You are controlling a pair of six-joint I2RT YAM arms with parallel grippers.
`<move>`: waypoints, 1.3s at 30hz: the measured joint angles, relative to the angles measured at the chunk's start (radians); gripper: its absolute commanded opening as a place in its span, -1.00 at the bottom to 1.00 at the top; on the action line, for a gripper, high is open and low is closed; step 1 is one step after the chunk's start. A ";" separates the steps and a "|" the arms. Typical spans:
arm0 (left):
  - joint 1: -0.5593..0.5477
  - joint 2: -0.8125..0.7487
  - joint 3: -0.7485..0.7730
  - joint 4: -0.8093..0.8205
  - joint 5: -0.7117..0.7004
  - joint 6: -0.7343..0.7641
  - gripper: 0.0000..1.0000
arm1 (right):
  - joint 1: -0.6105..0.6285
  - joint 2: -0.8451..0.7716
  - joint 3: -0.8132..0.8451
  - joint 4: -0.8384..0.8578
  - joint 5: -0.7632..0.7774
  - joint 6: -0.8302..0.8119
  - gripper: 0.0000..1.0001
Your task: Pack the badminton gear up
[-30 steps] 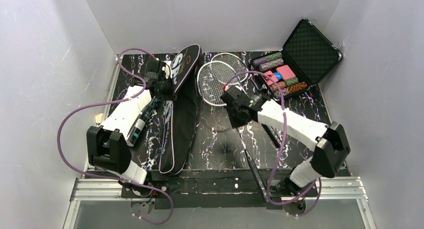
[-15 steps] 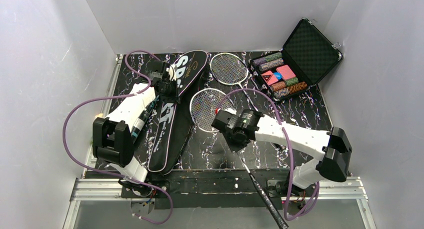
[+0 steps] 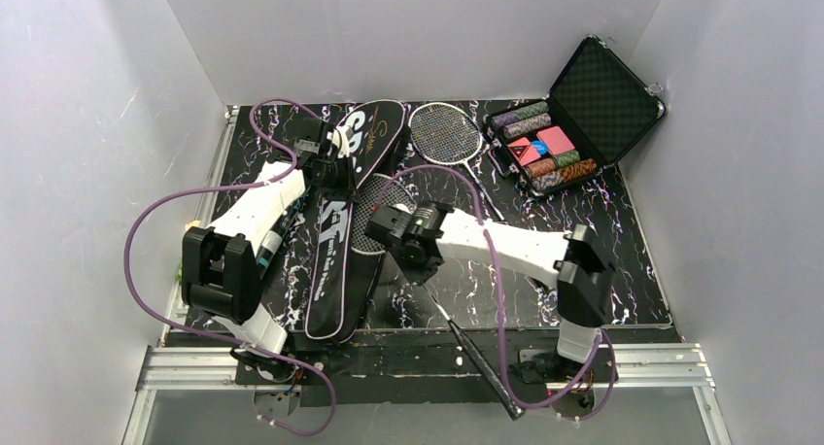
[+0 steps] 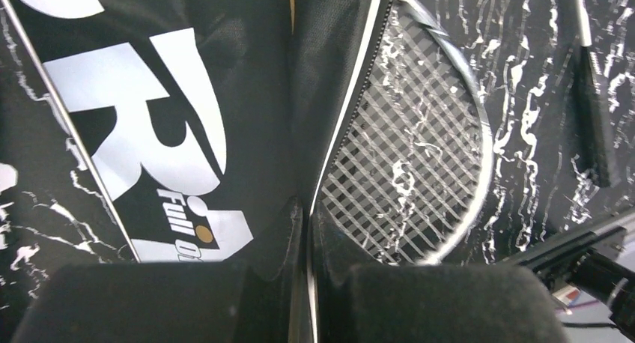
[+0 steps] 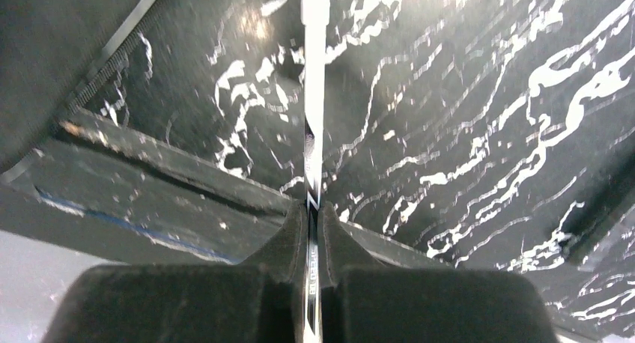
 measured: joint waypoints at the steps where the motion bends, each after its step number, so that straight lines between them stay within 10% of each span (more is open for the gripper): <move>1: 0.000 -0.001 0.000 0.002 0.016 -0.001 -1.00 | -0.006 0.030 0.030 0.003 -0.001 -0.009 -0.97; 15: 0.000 -0.030 -0.023 0.004 0.229 -0.002 -1.00 | -0.171 0.336 0.460 -0.003 0.014 -0.094 -0.97; 28: 0.001 -0.030 -0.023 -0.017 0.323 0.024 -1.00 | -0.250 0.415 0.504 0.132 0.007 -0.069 -0.96; 39: 0.004 -0.030 -0.061 -0.016 0.283 0.061 -1.00 | -0.303 0.340 0.215 0.478 -0.275 0.095 -0.11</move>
